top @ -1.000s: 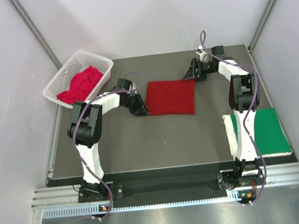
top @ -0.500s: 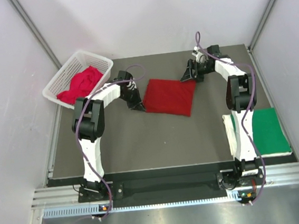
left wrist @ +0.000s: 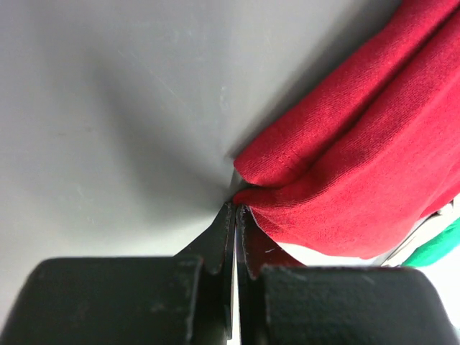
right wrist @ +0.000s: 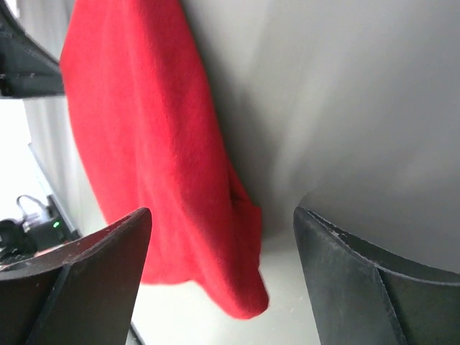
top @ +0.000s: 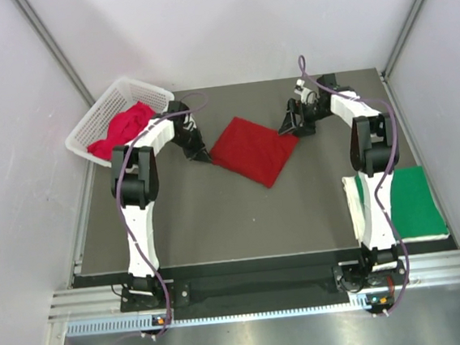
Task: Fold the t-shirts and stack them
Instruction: Neatly place the folded tshirt to the corner
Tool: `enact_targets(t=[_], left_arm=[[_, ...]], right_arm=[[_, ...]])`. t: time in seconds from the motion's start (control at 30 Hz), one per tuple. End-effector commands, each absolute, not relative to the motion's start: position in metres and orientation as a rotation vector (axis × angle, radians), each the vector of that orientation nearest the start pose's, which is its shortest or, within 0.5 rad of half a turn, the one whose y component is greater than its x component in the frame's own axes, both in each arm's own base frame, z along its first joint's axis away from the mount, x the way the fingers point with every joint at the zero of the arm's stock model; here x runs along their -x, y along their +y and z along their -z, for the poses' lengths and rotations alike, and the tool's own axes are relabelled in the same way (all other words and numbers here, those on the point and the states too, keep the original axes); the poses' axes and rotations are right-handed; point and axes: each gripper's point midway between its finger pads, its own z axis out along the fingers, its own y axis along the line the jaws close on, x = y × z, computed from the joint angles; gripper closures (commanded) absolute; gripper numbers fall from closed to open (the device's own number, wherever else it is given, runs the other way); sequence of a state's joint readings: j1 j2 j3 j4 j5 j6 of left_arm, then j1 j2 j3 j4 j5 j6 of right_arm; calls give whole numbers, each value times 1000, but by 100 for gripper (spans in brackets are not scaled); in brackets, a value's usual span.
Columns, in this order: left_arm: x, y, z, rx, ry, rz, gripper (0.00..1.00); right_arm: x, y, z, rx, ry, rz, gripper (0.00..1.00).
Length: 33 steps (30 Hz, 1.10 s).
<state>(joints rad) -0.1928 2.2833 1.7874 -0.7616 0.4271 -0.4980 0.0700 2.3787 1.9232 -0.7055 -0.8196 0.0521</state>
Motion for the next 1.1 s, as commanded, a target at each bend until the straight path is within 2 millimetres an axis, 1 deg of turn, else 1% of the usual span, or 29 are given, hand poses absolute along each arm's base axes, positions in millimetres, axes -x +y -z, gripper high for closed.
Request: enact_targets(t=[0.0, 0.07, 0.13, 0.17, 0.27, 0.33, 0.43, 0.53, 0.57, 0.6, 0.63, 0.73, 0.83, 0.87, 0.9, 0.93, 0.97, 1.0, 1.03, 1.07], left_arm=[[-463, -128, 22, 380, 2889, 419, 100], [-462, -128, 24, 388, 2895, 422, 100], [-461, -126, 28, 397, 2904, 412, 100], [-462, -125, 29, 400, 2906, 405, 100], [-462, -122, 32, 419, 2911, 396, 100], [-462, -122, 33, 424, 2912, 396, 100], [-465, -120, 31, 427, 2907, 386, 100], [-466, -118, 31, 422, 2907, 369, 100], [-466, -117, 32, 421, 2908, 359, 100], [-466, -115, 34, 428, 2913, 352, 100], [-466, -115, 35, 432, 2914, 354, 100], [-467, -114, 38, 428, 2916, 353, 100], [-465, -112, 42, 429, 2926, 335, 100], [-464, -111, 44, 430, 2932, 335, 100], [-465, -111, 43, 431, 2929, 338, 100], [-465, -110, 42, 430, 2927, 340, 100], [-466, -110, 42, 430, 2926, 341, 100], [-467, -109, 39, 426, 2918, 342, 100], [-468, -110, 37, 427, 2915, 344, 100], [-469, -110, 35, 426, 2910, 356, 100]], right_arm=[[-444, 154, 4, 183, 2794, -1090, 18], [-440, 157, 5, 167, 2801, -1121, 18], [-436, 166, 5, 155, 2794, -1194, 18], [-433, 173, 2, 168, 2790, -1224, 18], [-429, 183, 2, 192, 2793, -1242, 19], [-425, 185, 3, 181, 2796, -1266, 19], [-421, 183, 7, 172, 2809, -1267, 21], [-419, 178, 10, 163, 2821, -1248, 28], [-419, 175, 14, 160, 2830, -1223, 33], [-420, 173, 15, 155, 2826, -1223, 35], [-421, 171, 15, 140, 2823, -1229, 40], [-427, 171, 13, 125, 2792, -1254, 48], [-430, 170, 14, 115, 2781, -1238, 62], [-433, 171, 12, 111, 2767, -1232, 67], [-430, 171, 14, 104, 2770, -1233, 71], [-430, 171, 13, 105, 2763, -1232, 80], [-430, 170, 14, 99, 2766, -1210, 85], [-433, 168, 9, 107, 2749, -1186, 89], [-430, 166, 11, 105, 2758, -1165, 93], [-431, 163, 10, 106, 2759, -1126, 100]])
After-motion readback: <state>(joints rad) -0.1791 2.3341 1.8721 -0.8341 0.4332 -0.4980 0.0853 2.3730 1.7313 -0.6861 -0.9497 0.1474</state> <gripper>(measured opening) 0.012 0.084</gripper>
